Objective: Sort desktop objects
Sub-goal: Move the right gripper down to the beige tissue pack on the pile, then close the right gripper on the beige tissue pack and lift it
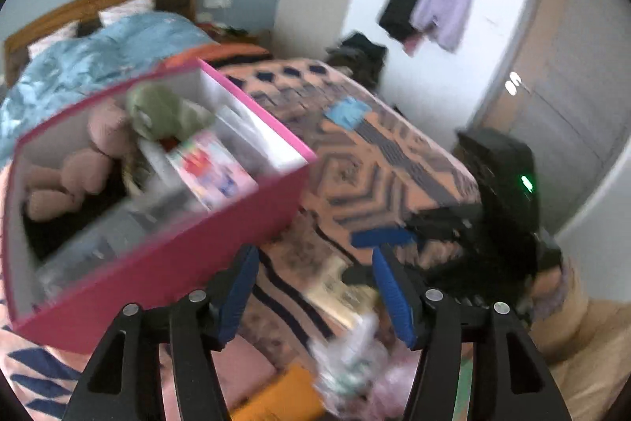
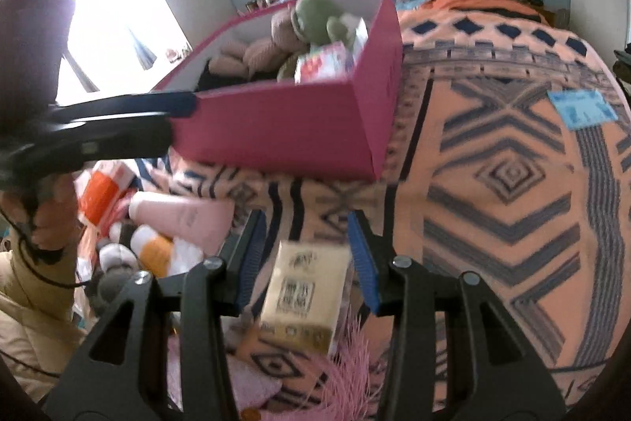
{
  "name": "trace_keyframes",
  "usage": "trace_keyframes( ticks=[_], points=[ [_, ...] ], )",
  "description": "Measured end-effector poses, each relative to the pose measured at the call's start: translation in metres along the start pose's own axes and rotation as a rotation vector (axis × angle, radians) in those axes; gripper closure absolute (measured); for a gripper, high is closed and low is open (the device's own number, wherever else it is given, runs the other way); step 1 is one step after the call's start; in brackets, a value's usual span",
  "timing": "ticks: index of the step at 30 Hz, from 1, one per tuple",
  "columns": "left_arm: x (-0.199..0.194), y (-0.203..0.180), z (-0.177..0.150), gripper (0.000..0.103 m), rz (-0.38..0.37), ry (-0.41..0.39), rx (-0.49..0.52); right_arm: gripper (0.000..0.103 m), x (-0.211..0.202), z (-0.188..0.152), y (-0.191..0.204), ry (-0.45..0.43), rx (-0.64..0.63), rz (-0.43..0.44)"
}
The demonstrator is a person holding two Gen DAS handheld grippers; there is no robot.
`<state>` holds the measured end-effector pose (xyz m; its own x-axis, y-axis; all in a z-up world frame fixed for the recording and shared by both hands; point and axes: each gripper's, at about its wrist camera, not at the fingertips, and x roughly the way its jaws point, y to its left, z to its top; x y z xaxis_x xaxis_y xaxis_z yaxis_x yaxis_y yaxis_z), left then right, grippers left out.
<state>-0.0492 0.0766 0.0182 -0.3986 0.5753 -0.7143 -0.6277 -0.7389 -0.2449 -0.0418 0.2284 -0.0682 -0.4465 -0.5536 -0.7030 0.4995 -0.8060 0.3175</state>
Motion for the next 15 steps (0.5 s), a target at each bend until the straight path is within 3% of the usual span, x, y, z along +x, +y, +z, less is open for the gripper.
trace_keyframes(
  ticks=[1,5,8,15],
  points=[
    [0.008,-0.003,-0.004,0.042,-0.023,0.030,-0.002,0.058,0.001,-0.004,-0.002,0.012,0.008,0.004],
    [0.052,-0.006,-0.016,0.044,0.018,0.172,-0.023,0.058,0.003,-0.015,-0.009,0.033,0.042,0.017],
    [0.079,0.004,-0.024,0.048,-0.033,0.280,-0.107,0.058,0.003,-0.020,-0.011,0.040,0.062,0.029],
    [0.098,0.011,-0.026,0.051,-0.100,0.369,-0.186,0.058,0.006,-0.032,-0.016,0.070,0.087,0.038]
  ],
)
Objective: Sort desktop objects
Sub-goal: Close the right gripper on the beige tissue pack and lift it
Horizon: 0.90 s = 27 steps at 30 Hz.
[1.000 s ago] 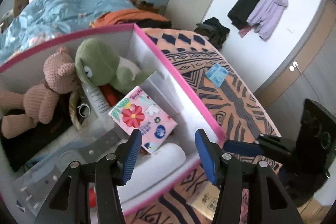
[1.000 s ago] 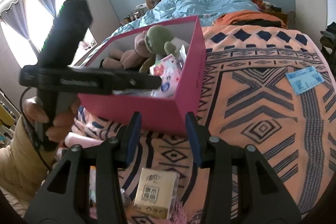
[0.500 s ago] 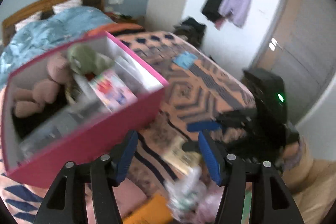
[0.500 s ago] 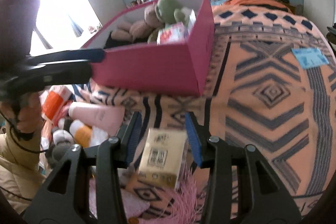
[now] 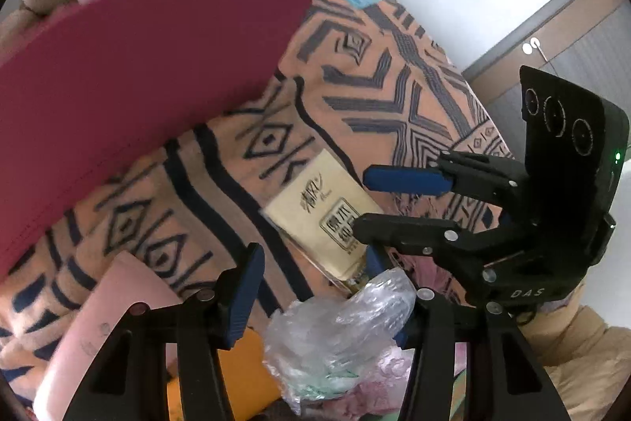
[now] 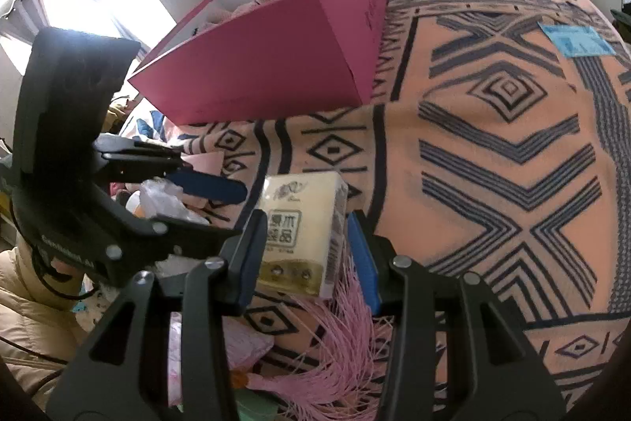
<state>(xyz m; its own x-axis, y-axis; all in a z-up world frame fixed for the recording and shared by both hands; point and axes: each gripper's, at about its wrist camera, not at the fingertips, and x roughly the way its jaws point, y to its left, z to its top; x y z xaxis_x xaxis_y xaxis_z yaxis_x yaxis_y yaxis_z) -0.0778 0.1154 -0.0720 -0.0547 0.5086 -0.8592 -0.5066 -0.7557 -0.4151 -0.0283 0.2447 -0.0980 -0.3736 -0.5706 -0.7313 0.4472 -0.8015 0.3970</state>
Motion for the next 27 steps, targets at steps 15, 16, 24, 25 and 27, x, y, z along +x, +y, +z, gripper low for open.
trace_keyframes(
  ticks=[15,16,24,25,27],
  points=[
    [-0.023,-0.012,-0.005,0.067,-0.043,-0.096,-0.013,0.074,-0.017,0.000,0.001,-0.062,0.037,0.053],
    [-0.028,-0.014,-0.004,0.067,-0.040,-0.112,-0.007,0.074,-0.021,0.002,0.004,-0.077,0.031,0.053],
    [-0.080,-0.023,0.004,0.067,0.008,-0.239,0.028,0.074,-0.050,0.032,0.035,-0.188,-0.055,0.048],
    [-0.086,-0.023,0.005,0.067,0.018,-0.254,0.029,0.074,-0.052,0.037,0.039,-0.197,-0.066,0.051],
    [-0.096,-0.023,0.007,0.067,0.044,-0.279,0.035,0.074,-0.051,0.048,0.043,-0.212,-0.083,0.054]
  ],
)
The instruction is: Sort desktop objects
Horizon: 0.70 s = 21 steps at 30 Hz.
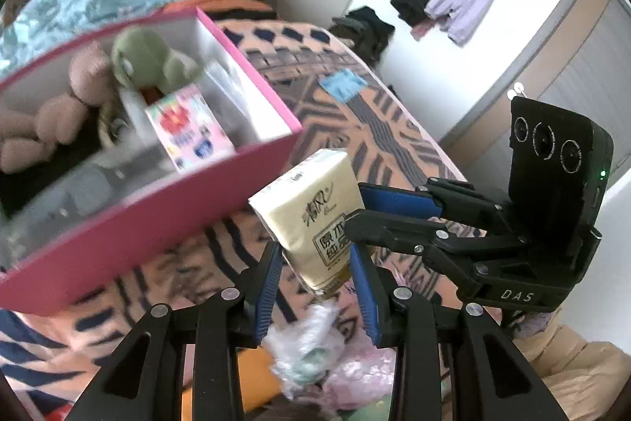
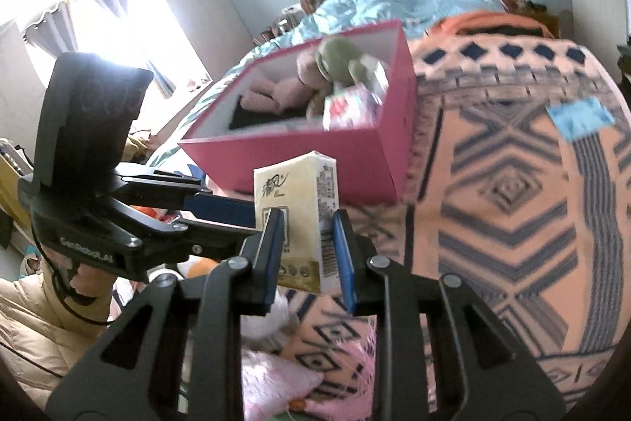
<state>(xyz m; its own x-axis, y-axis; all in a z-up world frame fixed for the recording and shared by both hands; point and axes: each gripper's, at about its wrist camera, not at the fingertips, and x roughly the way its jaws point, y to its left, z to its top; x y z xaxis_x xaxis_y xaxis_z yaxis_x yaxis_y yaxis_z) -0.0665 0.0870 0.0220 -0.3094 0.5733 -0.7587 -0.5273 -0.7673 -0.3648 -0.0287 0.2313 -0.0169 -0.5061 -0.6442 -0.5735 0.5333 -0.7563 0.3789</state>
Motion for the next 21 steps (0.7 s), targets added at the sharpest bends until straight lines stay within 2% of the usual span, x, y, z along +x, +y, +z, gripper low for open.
trace_keyframes(
  ticks=[8,14,21],
  points=[
    [-0.029,0.007,0.018,0.069,0.103,-0.081,0.016,0.075,0.013,0.035,0.011,-0.050,-0.041,0.036],
    [-0.041,0.022,0.025,0.069,0.144,-0.115,0.011,0.075,0.023,0.052,0.019,-0.065,-0.056,0.058],
    [-0.038,0.040,0.038,0.069,0.172,-0.130,-0.004,0.075,0.040,0.070,0.017,-0.069,-0.043,0.066]
  ],
)
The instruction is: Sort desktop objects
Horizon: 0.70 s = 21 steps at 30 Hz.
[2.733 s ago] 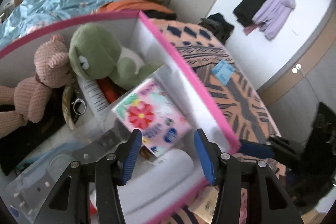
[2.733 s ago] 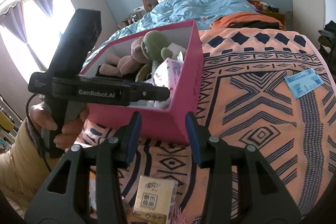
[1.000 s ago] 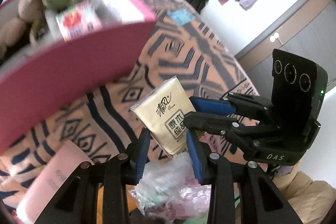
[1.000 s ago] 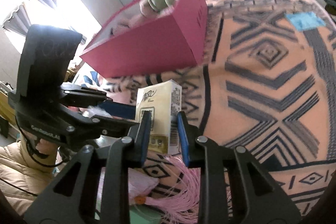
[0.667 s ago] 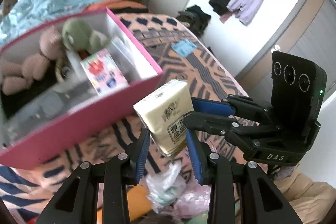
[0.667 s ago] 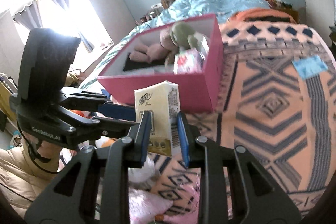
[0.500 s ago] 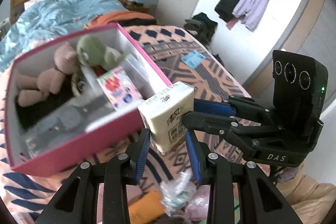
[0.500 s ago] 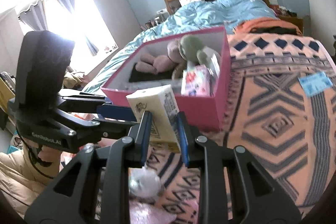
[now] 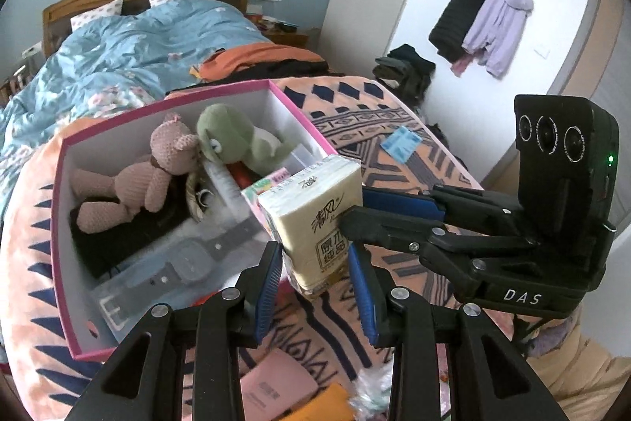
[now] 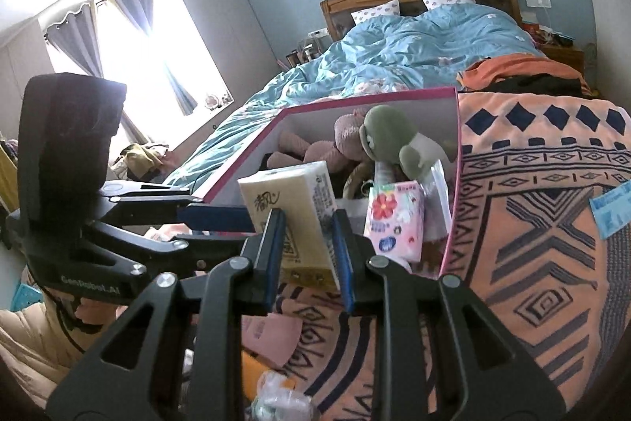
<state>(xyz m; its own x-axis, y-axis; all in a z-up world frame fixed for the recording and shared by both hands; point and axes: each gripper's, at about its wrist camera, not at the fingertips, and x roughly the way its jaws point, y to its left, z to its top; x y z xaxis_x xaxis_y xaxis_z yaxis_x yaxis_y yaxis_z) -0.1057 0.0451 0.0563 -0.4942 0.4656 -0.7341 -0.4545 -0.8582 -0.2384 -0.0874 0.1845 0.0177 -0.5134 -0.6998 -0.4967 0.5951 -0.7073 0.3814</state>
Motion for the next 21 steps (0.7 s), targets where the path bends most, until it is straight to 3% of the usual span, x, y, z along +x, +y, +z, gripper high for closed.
trace_keyframes(
  ticks=[8,21],
  points=[
    [0.019,0.022,0.014,0.069,0.026,0.032,-0.025,0.077,0.025,0.013,-0.012,0.018,0.045,-0.006],
    [0.057,0.046,0.003,0.069,0.035,0.151,-0.075,0.081,0.068,0.004,-0.025,0.165,0.088,-0.051]
  ],
)
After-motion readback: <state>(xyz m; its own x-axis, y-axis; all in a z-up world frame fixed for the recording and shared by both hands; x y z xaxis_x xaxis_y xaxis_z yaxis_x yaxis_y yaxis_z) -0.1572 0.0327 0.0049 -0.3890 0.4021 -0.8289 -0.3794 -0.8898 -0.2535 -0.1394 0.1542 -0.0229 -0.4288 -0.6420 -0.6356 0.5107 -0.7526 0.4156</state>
